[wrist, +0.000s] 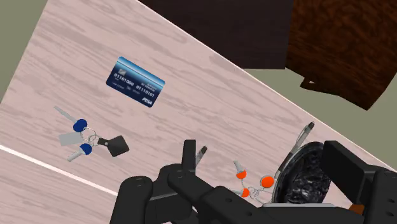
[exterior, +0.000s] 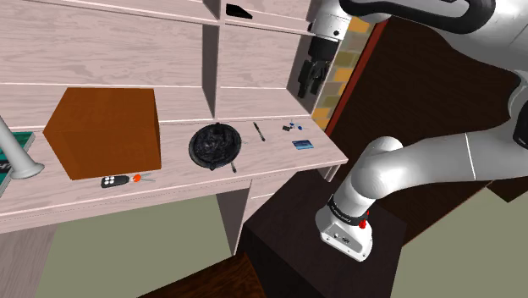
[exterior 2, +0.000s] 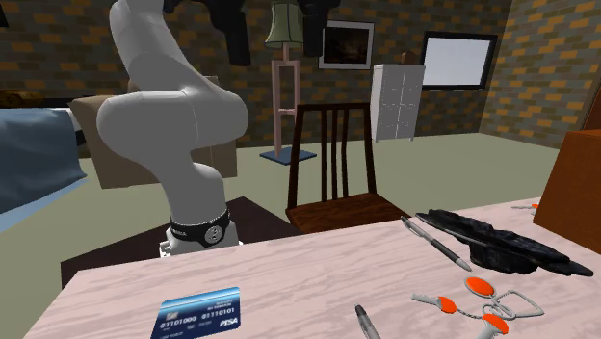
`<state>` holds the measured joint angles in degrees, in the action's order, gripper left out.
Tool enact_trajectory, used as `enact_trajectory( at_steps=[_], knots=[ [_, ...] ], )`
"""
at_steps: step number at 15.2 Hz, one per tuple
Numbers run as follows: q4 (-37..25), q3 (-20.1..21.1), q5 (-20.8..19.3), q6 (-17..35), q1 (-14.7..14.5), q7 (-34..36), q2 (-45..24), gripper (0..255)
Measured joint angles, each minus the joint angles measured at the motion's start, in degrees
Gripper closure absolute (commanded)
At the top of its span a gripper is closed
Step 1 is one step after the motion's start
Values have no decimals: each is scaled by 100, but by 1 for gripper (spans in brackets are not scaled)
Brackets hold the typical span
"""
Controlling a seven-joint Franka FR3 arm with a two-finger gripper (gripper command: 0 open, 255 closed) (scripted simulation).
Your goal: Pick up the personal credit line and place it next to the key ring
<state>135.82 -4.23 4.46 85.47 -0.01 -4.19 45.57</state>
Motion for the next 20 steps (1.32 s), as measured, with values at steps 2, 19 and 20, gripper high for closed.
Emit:
enact_trajectory(
  at_steps=[2, 19, 20],
  knots=[
    [168, -66, -28, 99, -24, -150, 141, 0],
    [3157, -4879, -2281, 3019, -544, -6771, 2145, 0],
    [3145, -5216, -2404, 3173, -655, -7128, 2049, 0]
  ],
)
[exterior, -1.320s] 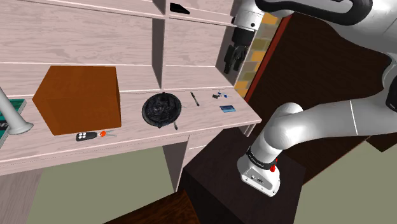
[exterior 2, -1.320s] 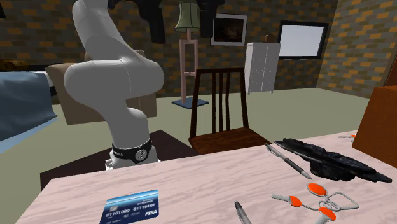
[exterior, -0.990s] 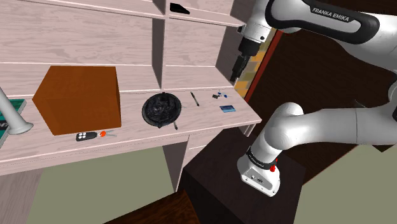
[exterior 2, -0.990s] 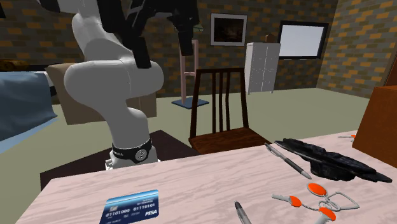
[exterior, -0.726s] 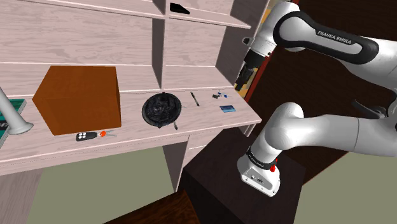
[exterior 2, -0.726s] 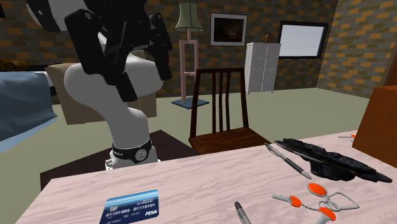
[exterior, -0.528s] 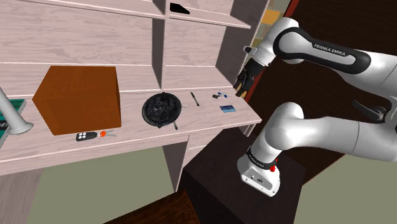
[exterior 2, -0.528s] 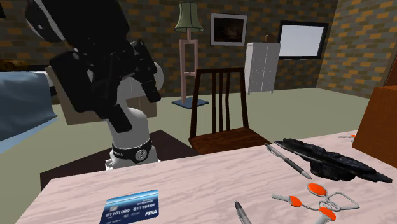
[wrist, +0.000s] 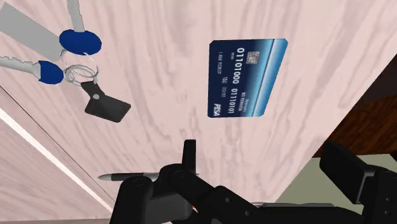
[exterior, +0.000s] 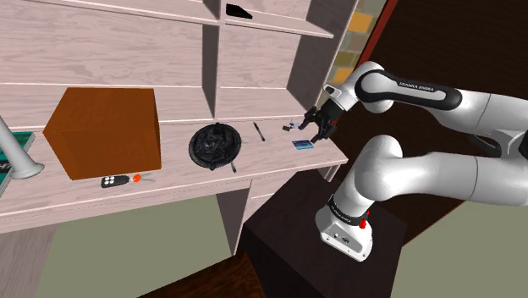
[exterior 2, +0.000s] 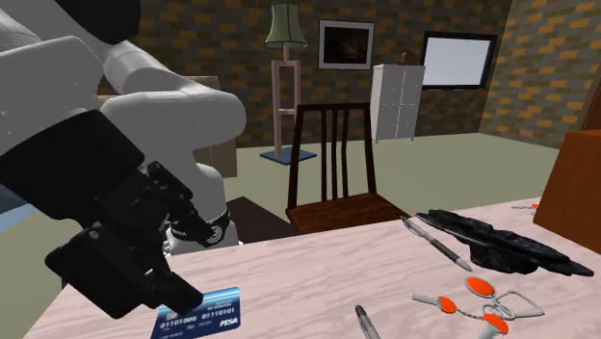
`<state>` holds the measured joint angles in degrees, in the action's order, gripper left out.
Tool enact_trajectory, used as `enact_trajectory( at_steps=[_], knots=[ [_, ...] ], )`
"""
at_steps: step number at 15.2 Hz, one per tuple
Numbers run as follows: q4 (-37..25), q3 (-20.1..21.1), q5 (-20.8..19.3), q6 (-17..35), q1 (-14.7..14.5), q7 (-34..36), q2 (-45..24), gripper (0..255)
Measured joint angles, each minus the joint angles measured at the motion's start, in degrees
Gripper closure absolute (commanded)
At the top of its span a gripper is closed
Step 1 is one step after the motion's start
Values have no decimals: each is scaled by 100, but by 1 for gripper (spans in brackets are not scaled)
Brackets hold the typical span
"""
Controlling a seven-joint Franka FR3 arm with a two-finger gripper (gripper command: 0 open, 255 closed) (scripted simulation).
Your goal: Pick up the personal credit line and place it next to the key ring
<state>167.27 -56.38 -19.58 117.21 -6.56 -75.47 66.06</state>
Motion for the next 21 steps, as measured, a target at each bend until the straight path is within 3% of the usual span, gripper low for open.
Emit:
enact_trajectory(
  at_steps=[7, 14, 15, 21],
  knots=[
    [265, -669, -299, 861, -384, -359, -466, 0],
    [322, -728, -330, 1003, -433, -355, -534, 0],
    [322, -728, -330, 1003, -433, -355, -534, 255],
    [321, -728, -330, 1004, -432, -355, -532, 255]
  ],
)
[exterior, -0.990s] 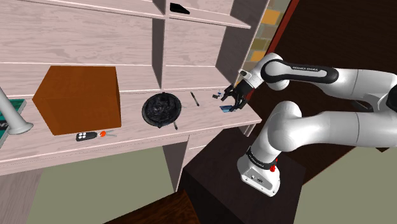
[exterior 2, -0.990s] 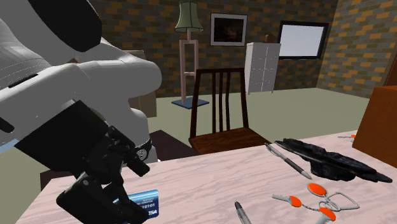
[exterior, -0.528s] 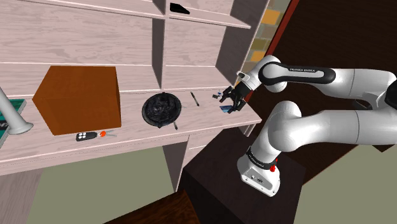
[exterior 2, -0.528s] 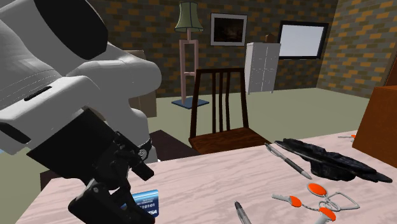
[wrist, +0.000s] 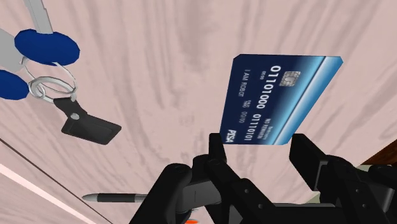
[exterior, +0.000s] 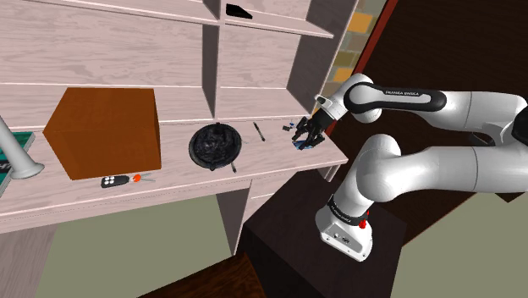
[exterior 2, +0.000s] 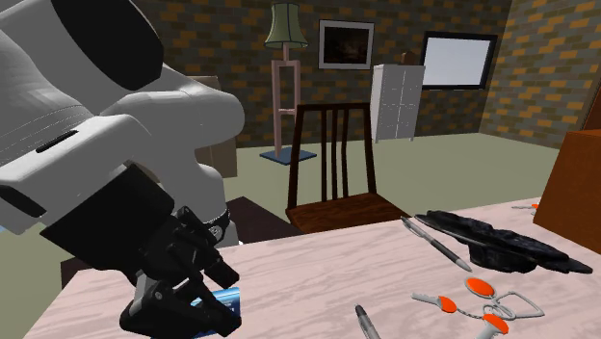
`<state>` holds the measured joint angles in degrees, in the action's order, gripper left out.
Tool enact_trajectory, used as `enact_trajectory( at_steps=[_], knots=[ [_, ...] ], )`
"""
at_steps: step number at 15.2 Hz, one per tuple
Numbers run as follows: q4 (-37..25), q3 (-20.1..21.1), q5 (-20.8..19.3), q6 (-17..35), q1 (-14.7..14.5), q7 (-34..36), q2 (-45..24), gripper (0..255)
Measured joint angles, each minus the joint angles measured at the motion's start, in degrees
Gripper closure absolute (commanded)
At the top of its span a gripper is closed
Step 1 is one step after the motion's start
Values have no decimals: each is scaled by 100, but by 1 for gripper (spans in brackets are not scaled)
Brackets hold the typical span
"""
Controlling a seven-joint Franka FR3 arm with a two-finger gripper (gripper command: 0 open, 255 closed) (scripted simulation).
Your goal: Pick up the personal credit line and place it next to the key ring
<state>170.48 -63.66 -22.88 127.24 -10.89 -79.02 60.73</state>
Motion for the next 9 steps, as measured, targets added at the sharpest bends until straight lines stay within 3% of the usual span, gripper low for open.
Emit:
enact_trajectory(
  at_steps=[4, 9],
  knots=[
    [0, -1, 0, 1, -1, 0, -1, 255],
    [-134, 323, 172, -365, 53, 148, 250, 255]
  ],
)
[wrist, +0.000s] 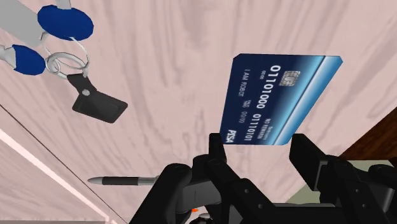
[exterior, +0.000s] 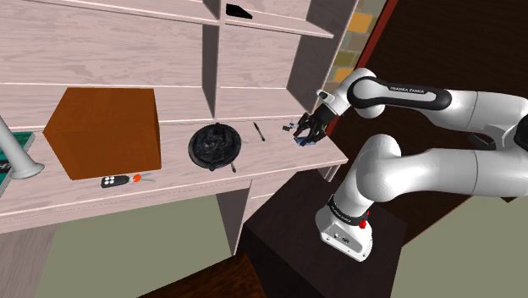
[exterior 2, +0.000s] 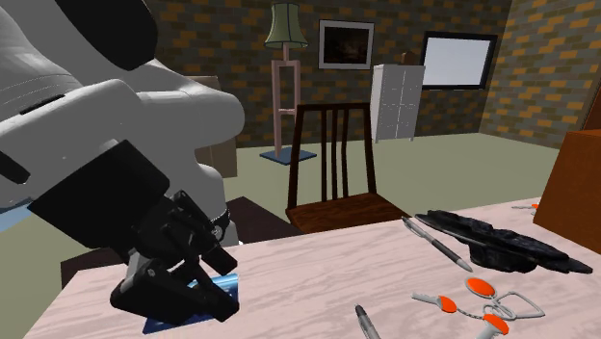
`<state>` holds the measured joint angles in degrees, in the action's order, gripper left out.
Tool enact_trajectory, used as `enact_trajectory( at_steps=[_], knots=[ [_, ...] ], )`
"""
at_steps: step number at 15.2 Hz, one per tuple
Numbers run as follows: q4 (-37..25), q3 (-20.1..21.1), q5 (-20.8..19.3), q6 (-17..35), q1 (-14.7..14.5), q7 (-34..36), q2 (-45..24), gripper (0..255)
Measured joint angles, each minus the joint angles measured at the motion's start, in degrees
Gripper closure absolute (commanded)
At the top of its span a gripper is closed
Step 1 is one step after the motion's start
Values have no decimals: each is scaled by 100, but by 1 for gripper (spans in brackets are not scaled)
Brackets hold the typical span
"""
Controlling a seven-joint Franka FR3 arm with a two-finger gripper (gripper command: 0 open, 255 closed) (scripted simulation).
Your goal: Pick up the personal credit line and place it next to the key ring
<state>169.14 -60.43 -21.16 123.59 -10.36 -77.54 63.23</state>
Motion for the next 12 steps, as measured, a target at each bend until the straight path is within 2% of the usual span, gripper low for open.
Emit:
enact_trajectory(
  at_steps=[7, 12],
  knots=[
    [-270, 514, 304, -580, 18, 249, 360, 255],
    [-437, 870, 540, -826, -96, 485, 508, 255]
  ],
)
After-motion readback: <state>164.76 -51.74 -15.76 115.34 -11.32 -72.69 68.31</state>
